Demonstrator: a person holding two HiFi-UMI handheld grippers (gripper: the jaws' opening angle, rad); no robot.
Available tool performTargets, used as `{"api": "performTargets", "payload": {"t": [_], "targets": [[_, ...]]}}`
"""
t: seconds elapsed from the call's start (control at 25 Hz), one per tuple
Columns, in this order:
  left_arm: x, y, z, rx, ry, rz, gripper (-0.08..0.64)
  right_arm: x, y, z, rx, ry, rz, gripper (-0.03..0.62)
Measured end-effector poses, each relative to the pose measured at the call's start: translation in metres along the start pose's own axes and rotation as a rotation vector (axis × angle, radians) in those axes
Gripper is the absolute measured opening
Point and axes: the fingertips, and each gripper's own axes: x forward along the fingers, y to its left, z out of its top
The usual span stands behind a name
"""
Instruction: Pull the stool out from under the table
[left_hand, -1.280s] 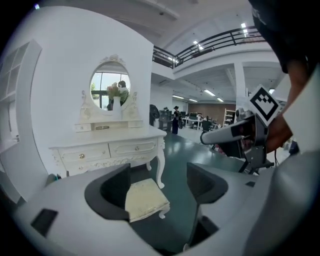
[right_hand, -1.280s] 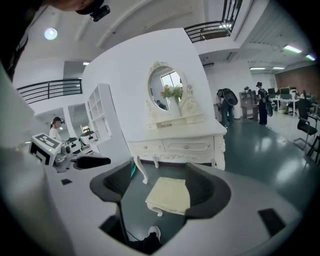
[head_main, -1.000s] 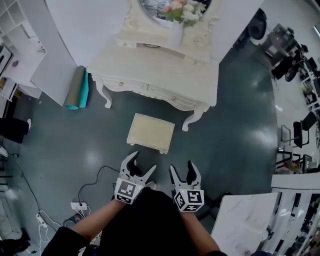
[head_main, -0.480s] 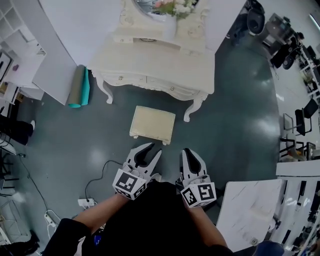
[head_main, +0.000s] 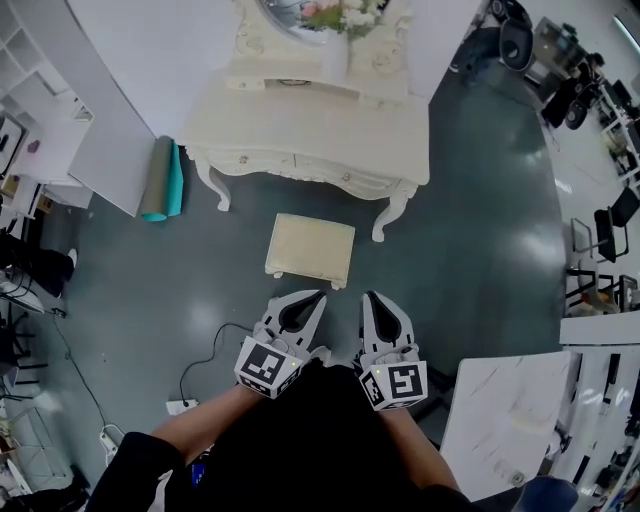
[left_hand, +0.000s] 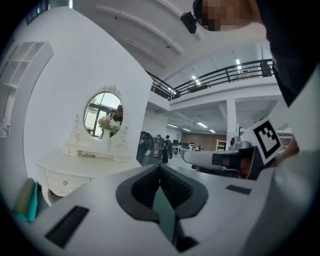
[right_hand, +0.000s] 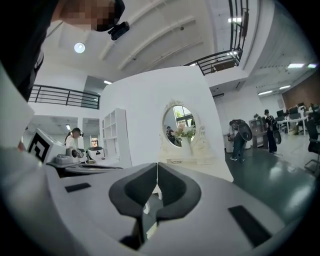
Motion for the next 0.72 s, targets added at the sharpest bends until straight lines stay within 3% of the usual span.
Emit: {"api": "performTargets", "payload": {"t": [0.16, 0.72], "targets": [[-0.004, 0.001, 0.001, 0.004, 0.002, 0.015, 0.014, -0.002, 0.002, 0.001, -0.044, 0.005, -0.025, 0.018], [-0.021, -0.004, -0.010, -0.016, 0.005, 0.021, 0.014, -0.007, 0.010, -0.018, -0.021, 0.027, -0.020, 0.018]]}}
